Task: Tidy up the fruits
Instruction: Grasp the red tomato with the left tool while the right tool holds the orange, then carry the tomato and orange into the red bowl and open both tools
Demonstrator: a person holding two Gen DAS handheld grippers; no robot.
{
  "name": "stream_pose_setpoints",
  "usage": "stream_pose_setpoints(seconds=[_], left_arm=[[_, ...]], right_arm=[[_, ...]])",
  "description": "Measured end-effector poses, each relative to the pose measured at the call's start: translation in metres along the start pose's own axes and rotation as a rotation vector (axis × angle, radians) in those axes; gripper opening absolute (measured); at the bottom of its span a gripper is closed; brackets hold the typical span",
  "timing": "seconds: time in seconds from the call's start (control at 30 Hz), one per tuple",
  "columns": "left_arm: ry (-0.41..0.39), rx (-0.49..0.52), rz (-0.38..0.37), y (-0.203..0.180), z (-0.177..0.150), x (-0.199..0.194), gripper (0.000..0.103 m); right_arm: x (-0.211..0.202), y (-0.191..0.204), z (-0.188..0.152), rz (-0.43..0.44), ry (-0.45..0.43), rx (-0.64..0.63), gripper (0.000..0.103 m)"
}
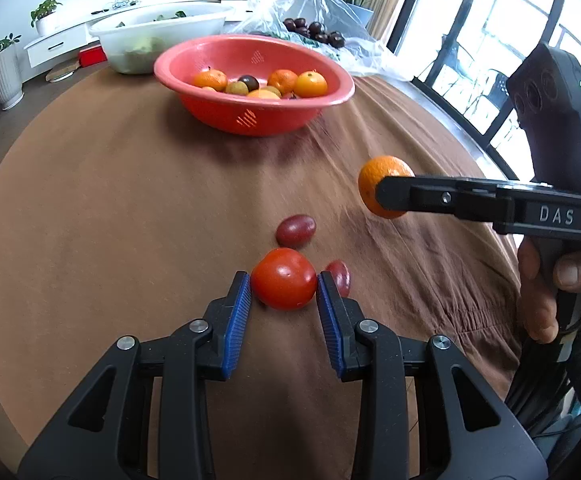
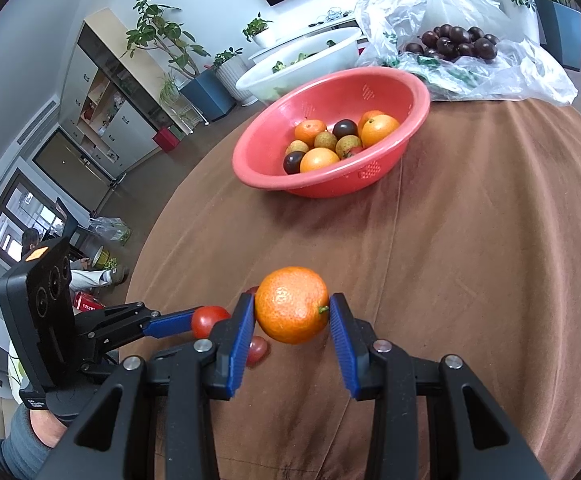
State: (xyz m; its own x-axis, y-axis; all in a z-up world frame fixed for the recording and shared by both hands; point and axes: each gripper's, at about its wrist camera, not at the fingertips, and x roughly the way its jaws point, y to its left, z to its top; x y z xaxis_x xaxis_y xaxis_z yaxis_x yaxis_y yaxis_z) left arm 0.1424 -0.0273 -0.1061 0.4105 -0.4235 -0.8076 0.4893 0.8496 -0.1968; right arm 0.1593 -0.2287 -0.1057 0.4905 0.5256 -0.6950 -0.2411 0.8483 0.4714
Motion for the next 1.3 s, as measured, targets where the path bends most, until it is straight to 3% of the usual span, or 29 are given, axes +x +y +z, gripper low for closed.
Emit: stream_pose_setpoints(seconds=[0.4,0.57,0.83,1.0,1.3], left_arm=[[-0.086,-0.014,0.011,0.011,0.027,-0.025,0.032],[-0.140,-0.006,0.030,0.021,0.060,-0.036,0.032],[-0.213,0.044,0.072,0.028,0.128,-0.041,0.032],[-0.213,0.086,0.087,0.026,0.163,-0.018,0.032],[-0.137,0.082,0.091,0.034,0.175,0.047,0.032]], right_arm=[[-0.016,-0.006,0.012,-0.024,-0.042,-0.001,0.041],[-0.031,-0.017,0.030,-0.055,-0.080,0.003,0.041],[-0.052,-0.013,0.085,-0.100,-0.166,-0.060,0.041],[-0.032,-0.006,0.122,-0.121,-0.159,-0.104,0.041],[0.030,-0.013,0.137,-0.147,-0.062,-0.107,0.041]])
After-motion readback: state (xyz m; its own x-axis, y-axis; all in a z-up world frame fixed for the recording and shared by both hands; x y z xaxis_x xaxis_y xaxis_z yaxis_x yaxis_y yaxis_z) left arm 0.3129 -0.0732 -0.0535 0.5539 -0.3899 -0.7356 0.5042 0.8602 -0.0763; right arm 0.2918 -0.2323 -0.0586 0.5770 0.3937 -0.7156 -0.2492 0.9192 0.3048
